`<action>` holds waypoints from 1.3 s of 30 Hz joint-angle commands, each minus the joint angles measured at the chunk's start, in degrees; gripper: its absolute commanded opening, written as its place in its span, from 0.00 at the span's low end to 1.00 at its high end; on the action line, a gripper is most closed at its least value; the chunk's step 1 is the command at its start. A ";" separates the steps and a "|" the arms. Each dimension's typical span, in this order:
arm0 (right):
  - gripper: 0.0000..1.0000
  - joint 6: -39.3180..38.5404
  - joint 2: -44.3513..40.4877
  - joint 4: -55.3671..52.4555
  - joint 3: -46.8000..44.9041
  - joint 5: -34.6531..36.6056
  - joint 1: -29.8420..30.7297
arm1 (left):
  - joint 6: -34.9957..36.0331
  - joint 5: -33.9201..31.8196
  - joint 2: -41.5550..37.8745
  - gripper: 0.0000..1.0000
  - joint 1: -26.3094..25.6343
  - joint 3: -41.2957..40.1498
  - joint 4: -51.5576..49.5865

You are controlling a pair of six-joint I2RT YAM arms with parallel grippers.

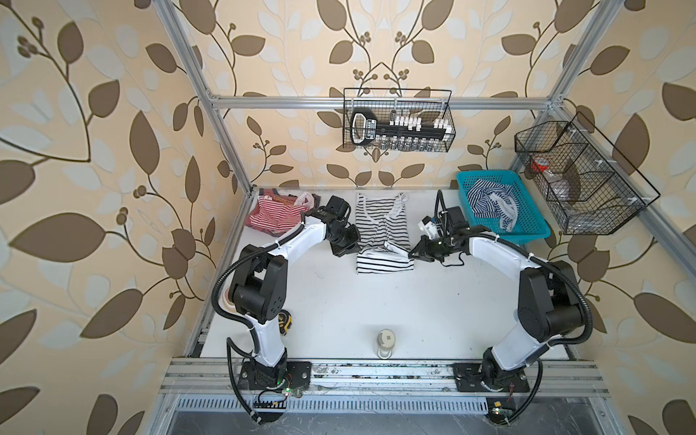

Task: Fold and stack tank tops
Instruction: Fold the tank top at the top-center of the table.

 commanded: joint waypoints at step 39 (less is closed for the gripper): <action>0.16 1.31 28.50 -0.62 26.05 -5.43 -4.66 | 2.66 8.64 26.39 0.17 7.54 27.50 -2.35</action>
